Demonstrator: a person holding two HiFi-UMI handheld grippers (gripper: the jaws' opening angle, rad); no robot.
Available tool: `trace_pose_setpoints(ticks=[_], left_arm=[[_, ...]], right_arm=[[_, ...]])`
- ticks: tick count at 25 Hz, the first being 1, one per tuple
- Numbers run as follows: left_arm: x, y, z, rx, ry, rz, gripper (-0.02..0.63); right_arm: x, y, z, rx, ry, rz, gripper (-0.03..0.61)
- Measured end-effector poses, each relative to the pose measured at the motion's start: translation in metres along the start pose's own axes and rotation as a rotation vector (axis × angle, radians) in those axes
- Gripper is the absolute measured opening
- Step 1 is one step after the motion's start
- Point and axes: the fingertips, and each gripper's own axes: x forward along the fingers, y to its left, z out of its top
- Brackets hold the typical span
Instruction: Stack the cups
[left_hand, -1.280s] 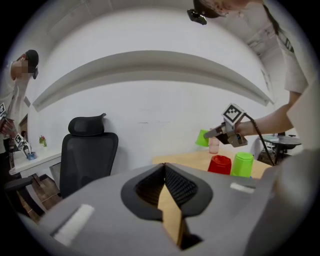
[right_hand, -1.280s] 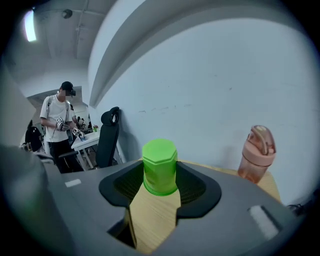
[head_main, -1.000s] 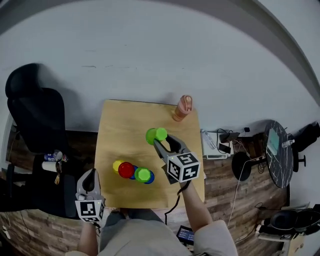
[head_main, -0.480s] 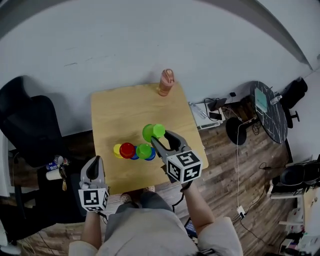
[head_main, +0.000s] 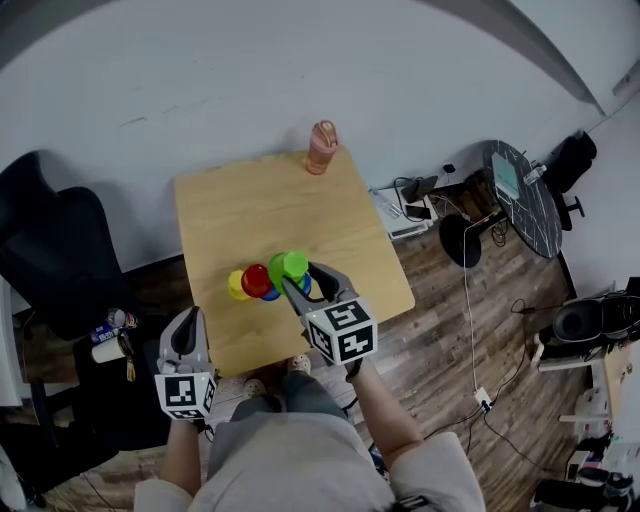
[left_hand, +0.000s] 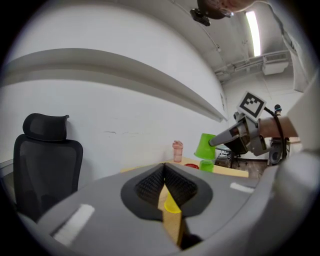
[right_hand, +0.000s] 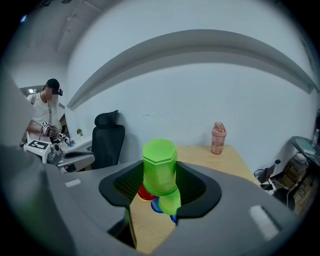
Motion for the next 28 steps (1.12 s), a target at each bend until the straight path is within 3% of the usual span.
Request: trace_pose_setpoints(ticks=[10,28], left_arm=[[-0.026,0.024,-0.007,-0.02,0.001,0.049,0.058],[-0.037,0.037,-0.013,-0.035,0.006,0.086,0.058]], right_arm=[[0.022,0.012,-0.012,-0.032,0.087,-0.05,0.202],[0.03,0.019,-0.013,-0.054,0.079,-0.044,0.202]])
